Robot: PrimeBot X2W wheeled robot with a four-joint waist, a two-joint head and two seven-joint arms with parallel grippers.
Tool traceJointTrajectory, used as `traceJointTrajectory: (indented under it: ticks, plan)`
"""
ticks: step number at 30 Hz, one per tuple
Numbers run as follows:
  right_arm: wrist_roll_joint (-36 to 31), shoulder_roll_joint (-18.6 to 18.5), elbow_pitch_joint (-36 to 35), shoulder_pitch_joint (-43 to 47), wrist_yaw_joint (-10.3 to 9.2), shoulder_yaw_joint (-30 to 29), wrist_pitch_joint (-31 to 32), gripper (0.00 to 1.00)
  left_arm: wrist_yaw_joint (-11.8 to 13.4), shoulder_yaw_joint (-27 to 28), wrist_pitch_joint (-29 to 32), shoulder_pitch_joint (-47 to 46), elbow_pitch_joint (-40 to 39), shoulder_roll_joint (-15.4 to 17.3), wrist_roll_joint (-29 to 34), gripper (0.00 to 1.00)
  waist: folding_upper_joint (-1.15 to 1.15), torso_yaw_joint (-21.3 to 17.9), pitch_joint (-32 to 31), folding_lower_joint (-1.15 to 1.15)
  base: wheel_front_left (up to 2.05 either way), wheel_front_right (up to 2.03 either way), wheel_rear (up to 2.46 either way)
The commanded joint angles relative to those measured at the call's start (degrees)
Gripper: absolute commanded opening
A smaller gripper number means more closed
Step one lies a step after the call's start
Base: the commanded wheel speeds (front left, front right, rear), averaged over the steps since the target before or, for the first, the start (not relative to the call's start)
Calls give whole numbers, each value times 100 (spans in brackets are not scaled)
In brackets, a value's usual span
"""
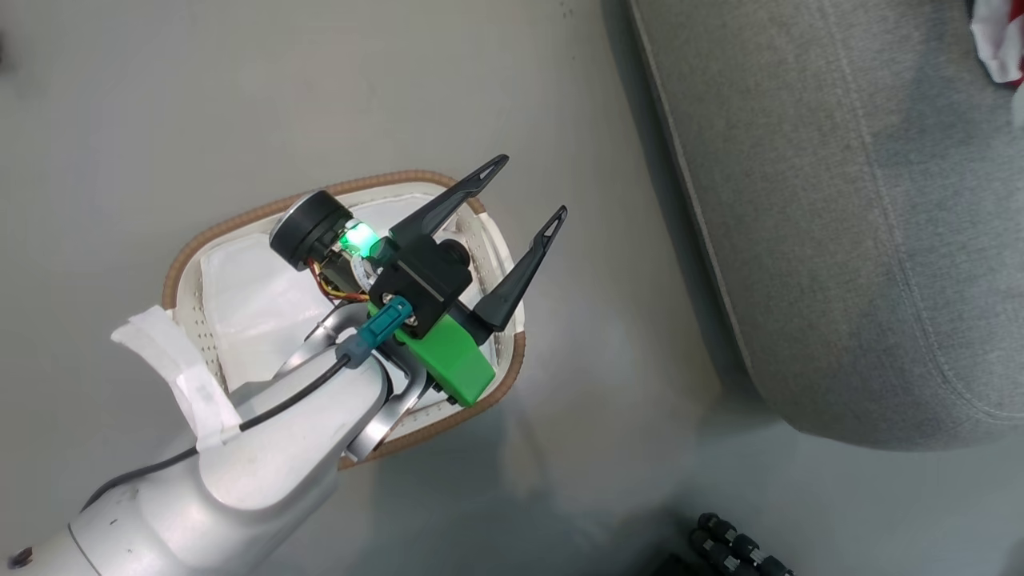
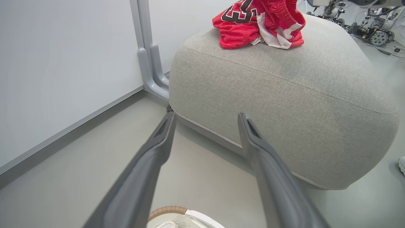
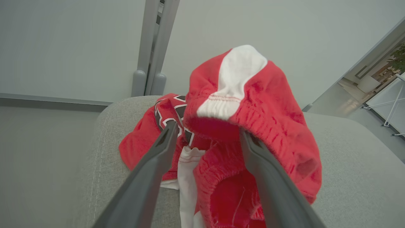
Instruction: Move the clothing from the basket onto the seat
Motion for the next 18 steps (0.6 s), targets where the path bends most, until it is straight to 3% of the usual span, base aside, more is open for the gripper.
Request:
traceJointTrajectory:
  ticks: [1,8,18]
  plan:
    - [-23,36,-151,240,-8,-42,-22,100,52,19,-60,119,28,34,-37,100,0,-125,-238,0,0,0,0]
    - [-81,176,-783,935,-8,45,-22,100,148,228,-250,395,147,-16,-281,100,0,-131,-792,0,0,0,0]
    - [-174,210,-1120,1106,-8,301,-18,100,194,796,-405,989,442,-227,-575,100,0,177,-1589,0,0,0,0]
